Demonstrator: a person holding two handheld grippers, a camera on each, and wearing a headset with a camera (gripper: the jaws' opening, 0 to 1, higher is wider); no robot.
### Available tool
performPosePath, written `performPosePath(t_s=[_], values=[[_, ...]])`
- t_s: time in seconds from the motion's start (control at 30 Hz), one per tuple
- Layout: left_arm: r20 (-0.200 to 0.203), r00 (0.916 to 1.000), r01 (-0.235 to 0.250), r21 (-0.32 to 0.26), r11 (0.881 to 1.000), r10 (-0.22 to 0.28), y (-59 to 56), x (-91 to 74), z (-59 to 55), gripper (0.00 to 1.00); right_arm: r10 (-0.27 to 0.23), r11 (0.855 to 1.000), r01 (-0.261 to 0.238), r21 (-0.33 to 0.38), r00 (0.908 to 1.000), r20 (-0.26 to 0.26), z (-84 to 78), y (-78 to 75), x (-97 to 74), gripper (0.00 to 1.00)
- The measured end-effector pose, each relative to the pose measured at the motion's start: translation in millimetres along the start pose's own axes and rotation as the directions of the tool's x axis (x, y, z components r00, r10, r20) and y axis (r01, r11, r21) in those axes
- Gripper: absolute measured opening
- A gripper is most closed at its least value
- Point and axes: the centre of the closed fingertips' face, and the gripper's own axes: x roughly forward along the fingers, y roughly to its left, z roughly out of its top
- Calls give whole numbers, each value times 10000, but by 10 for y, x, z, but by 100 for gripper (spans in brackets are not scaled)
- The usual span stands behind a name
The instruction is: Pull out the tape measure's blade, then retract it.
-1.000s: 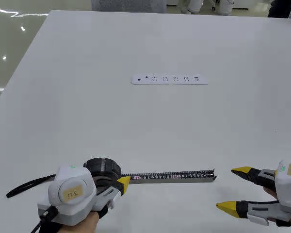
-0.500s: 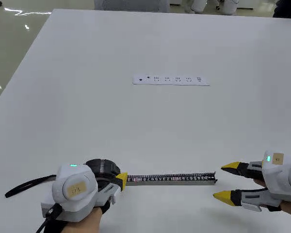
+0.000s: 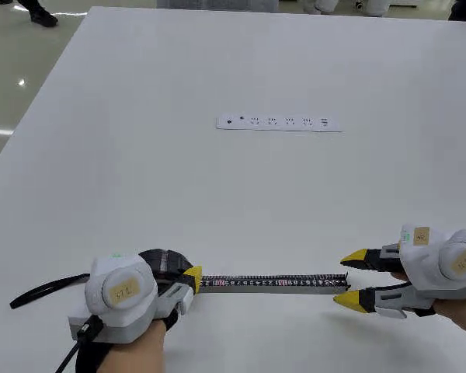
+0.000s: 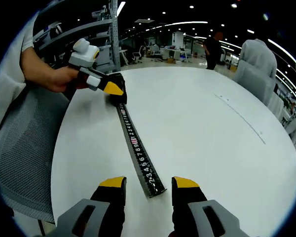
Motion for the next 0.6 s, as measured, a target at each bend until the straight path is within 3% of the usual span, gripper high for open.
performPosePath(t_s=[0.2,0.37,0.43,0.6], values=[[-51,10000,29,-27,10000,-30,4,9,-6,63,437,9990,-441,-118,9985,-341,-89,-17,52,32],[-104,9999,74,-4,10000,-74,5,8,-11,63,609,9981,-612,-68,9973,-417,-107,-55,78,30],[-170,9998,114,-15,9999,-114,8,10,-13,62,572,9975,-602,-362,9954,-772,-175,-93,99,28],[-172,9998,116,0,9999,-116,10,11,-15,62,780,9953,-830,-500,9926,-932,-208,-57,134,24]])
